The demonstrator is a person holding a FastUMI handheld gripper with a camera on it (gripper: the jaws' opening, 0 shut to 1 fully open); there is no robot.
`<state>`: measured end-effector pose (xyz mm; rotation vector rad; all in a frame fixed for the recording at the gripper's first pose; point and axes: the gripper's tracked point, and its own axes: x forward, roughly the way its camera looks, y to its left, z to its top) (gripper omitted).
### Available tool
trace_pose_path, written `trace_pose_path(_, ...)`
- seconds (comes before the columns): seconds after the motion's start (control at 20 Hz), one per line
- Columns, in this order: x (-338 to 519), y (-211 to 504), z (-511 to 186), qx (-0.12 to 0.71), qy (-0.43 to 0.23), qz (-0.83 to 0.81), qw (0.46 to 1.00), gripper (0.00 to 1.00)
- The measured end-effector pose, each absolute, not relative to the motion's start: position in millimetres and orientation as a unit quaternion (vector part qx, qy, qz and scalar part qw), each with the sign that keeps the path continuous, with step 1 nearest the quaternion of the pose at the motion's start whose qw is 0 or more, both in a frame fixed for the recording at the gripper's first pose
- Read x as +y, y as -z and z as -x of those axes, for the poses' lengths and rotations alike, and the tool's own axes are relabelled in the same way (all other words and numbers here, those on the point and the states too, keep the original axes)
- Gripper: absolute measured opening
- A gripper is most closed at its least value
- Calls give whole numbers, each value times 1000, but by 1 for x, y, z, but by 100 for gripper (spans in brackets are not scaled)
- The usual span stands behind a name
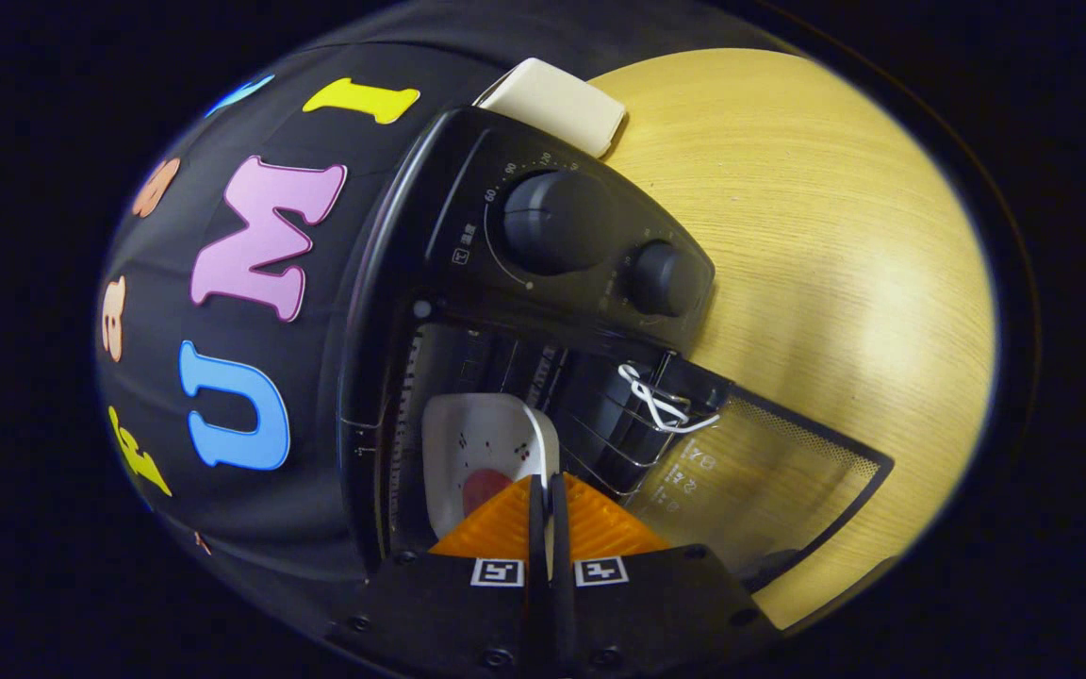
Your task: Open the toaster oven, put the food inside, and close the toaster oven door.
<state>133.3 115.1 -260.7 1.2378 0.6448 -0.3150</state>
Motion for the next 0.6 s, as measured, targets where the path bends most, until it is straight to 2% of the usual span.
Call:
trace_pose_path(0.25, 104, 264, -145, 263, 186, -598, 733, 5)
trace_pose_path(0.4, 116, 263, -149, 269, 163, -607, 730, 6)
trace_pose_path(0.6, 126, 256, -146, 279, 132, -602, 736, 14)
